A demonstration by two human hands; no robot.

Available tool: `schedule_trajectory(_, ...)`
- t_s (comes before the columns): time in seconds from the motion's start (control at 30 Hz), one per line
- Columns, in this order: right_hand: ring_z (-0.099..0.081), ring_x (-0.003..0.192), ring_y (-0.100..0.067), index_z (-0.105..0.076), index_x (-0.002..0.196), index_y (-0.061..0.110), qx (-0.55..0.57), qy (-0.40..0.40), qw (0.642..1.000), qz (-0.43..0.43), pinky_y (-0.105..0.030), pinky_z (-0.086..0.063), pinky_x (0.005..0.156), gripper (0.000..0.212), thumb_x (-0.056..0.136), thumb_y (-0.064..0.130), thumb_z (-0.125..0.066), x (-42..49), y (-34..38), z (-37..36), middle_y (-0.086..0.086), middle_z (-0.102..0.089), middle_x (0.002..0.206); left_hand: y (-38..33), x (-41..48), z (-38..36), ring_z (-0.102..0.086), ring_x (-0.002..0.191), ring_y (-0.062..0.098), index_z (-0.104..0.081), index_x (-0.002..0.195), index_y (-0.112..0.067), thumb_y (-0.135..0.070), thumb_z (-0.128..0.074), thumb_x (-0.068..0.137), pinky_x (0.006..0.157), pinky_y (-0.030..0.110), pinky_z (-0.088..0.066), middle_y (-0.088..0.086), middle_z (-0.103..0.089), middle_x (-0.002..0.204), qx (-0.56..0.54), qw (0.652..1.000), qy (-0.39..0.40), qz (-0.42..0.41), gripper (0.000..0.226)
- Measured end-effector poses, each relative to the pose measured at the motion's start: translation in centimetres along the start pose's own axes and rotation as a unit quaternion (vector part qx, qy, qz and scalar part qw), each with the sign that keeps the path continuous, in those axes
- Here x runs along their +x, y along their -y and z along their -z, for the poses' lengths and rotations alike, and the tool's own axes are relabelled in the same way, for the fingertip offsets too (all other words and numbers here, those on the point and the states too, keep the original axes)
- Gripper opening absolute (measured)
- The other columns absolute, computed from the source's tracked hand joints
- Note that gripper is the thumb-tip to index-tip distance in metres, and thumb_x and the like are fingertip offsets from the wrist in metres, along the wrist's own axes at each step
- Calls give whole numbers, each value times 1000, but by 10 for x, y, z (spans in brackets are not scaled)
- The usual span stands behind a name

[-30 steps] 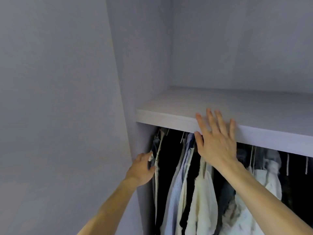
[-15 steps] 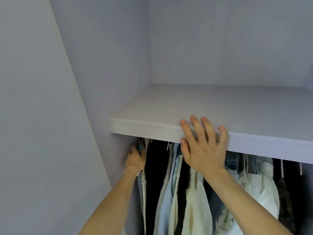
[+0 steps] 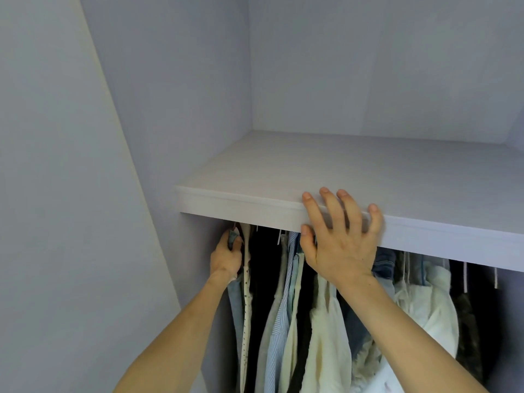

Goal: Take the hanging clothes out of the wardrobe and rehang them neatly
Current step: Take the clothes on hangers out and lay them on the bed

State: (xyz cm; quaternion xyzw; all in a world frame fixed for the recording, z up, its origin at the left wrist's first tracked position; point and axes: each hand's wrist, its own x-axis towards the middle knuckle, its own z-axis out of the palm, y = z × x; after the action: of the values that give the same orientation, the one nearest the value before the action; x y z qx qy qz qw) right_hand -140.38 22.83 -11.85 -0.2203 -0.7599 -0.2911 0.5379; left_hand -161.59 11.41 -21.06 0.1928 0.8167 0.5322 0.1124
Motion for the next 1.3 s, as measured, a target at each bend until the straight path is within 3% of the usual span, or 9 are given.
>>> schedule_trajectory(0.23,-41,132,-25,-49,145,27,12,-2,1000,-4,-56,-27,109,55,92,42,-51,1,1,2,-5,-56,139,-11,-5,8,-56,123,29,-46,146,-22,-28,-46,104,106,33,-44,7,-61,132,-52,998,-25,-25,43)
schedule_trajectory(0.4,-42,131,-25,-50,144,26,12,5,1000,-6,-56,-27,108,53,93,41,-50,2,1,4,-4,-56,138,-18,-14,13,-61,108,27,-57,130,-15,-23,-46,104,88,25,-43,1,-63,107,-59,996,-46,-54,29)
schedule_trajectory(0.63,-45,130,-26,-49,145,27,7,29,1000,-11,-54,-25,110,53,95,43,-46,3,1,9,-3,-55,139,-25,-17,15,-60,114,29,-51,139,-11,-27,-44,105,99,34,-48,11,-64,123,-57,995,-61,-58,38)
schedule_trajectory(0.87,-41,133,-26,-43,148,27,10,65,998,-15,-53,-19,113,54,97,44,-41,3,1,14,-3,-51,142,-16,-47,20,-62,107,25,-52,134,-10,-25,-43,106,87,25,-44,4,-64,109,-63,993,-73,-74,34)
schedule_trajectory(1.0,-28,143,-28,-30,155,28,11,107,994,-25,-55,-12,116,58,99,45,-37,2,4,19,-5,-39,154,8,-83,23,-58,101,13,-41,150,-19,-28,-45,105,91,23,-45,1,-63,116,-57,994,-70,-67,46)
schedule_trajectory(1.07,-12,151,-29,-14,159,28,27,134,990,-46,-56,0,118,63,101,46,-32,0,11,22,-7,-18,164,17,-99,30,-58,97,12,-40,151,-21,-29,-45,105,85,19,-46,2,-65,117,-51,994,-77,-50,46)
schedule_trajectory(1.13,0,153,-30,-5,159,27,46,159,984,-59,-57,5,119,68,101,45,-35,-6,18,27,-9,1,167,23,-116,41,-60,93,11,-42,149,-21,-28,-46,105,71,4,-42,-7,-64,108,-46,995,-80,-47,44)
schedule_trajectory(1.2,3,153,-33,-8,159,25,72,196,978,-16,-59,2,120,75,96,39,-46,-27,26,34,-12,3,166,29,-136,54,-62,91,7,-44,146,-23,-26,-47,105,66,2,-41,-15,-60,100,-39,995,-79,-55,42)
schedule_trajectory(1.3,-7,153,-31,-24,157,22,175,277,945,22,-61,-14,119,76,89,36,-56,-80,47,43,-11,-9,166,46,-168,75,-60,102,5,-46,143,-35,-28,-49,104,82,13,-43,-23,-61,106,-32,996,-75,-39,40)
